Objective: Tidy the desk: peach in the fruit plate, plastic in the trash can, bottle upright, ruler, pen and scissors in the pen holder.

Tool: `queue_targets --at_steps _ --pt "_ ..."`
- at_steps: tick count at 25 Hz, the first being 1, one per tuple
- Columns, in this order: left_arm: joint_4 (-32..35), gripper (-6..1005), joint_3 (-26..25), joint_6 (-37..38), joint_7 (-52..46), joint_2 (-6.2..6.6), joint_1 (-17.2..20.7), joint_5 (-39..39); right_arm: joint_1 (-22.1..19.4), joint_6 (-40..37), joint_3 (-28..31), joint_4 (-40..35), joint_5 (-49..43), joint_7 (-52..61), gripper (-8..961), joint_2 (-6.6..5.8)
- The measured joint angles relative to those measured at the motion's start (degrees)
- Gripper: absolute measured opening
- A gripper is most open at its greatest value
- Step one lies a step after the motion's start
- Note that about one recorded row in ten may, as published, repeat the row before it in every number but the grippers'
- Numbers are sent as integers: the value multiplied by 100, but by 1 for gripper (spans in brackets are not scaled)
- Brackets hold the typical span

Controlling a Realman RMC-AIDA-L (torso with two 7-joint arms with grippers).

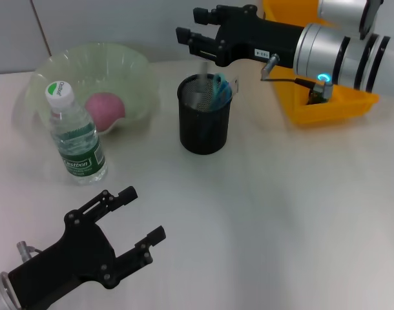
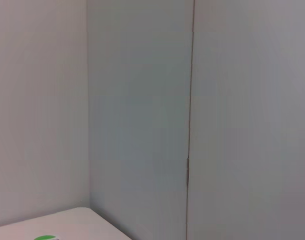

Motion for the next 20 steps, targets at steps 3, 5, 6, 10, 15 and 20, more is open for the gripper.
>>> queue_targets --at_steps 3,5,6,10,15,20 --pt "1 738 4 20 -4 10 -2 0 -82 -122 -6 -60 0 110 423 -6" --pt "1 738 2 78 -6 23 -1 0 -288 -397 -7 -329 4 242 504 -3" --pt "1 738 0 113 -7 30 0 0 -444 -569 -5 -546 9 375 544 -2" --pt "0 738 3 217 -9 74 -1 0 -1223 -1639 38 -1533 20 1011 695 -18" --pt "0 738 9 247 -16 130 3 13 -2153 -3489 575 -1830 -77 869 835 -35" --pt "-21 738 -35 264 -18 151 -78 388 -2545 -4315 1342 -901 -886 -143 838 -51"
